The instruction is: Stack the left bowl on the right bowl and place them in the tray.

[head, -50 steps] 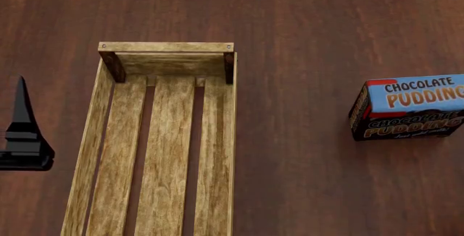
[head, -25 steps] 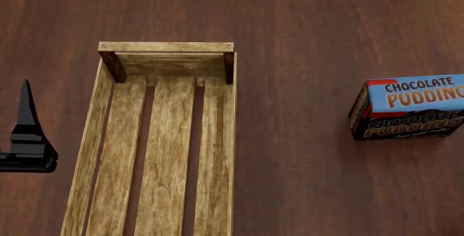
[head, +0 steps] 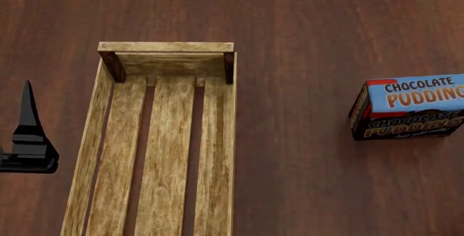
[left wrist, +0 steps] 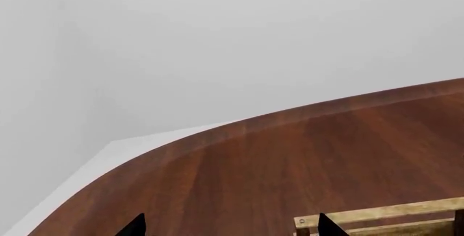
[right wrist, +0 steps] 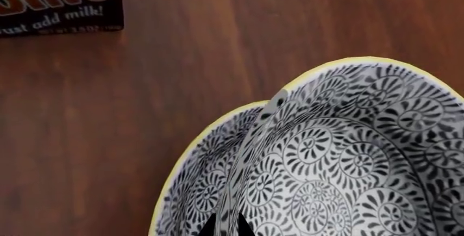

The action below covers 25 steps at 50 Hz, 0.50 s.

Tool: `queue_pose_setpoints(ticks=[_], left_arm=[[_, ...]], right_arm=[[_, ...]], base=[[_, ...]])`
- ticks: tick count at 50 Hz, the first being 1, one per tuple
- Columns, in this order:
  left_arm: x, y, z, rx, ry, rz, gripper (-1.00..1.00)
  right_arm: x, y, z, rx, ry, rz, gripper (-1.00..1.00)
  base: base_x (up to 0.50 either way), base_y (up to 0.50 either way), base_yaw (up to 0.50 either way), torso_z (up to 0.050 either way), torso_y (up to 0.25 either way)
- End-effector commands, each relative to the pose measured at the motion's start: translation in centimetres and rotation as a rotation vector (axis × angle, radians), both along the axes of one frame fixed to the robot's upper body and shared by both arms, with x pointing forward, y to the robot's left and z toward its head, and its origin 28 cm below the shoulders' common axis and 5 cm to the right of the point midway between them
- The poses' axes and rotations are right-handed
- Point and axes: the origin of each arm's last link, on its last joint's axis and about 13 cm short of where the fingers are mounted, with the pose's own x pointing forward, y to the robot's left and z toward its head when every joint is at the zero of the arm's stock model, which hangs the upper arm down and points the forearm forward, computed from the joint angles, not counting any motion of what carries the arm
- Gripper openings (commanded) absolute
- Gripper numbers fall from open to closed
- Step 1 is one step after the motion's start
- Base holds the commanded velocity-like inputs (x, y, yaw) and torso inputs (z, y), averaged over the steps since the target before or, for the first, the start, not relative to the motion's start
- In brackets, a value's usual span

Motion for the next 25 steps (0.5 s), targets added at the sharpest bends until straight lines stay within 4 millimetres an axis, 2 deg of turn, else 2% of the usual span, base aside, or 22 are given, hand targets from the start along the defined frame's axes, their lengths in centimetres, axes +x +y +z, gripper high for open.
queue_pose_setpoints(ticks=[1,21,22,25], left_arm=[[0.04,-0.03,-0.06,0.003,0.002,0.001,1.0],[-0.04,0.03,-0.02,0.004,0.003,0.003,1.0],[-0.05,0.03,-0.02,0.005,0.003,0.003,1.0],[-0.04,0.02,-0.02,0.005,0.003,0.002,1.0]], right_arm=[[0.1,-0.2,-0.63,-0.016,0.009,-0.003,-1.0],[0.69,0.08,-1.25,0.019,0.008,0.016,-1.0],[0.71,0.07,-1.32,0.019,0.01,0.015,1.0],[0.68,0.08,-1.19,0.02,0.006,0.013,1.0]], base=[[0.0,0.0,0.0,0.0,0.0],[0.0,0.0,0.0,0.0,0.001],[0.0,0.0,0.0,0.0,0.0],[0.0,0.0,0.0,0.0,0.0]])
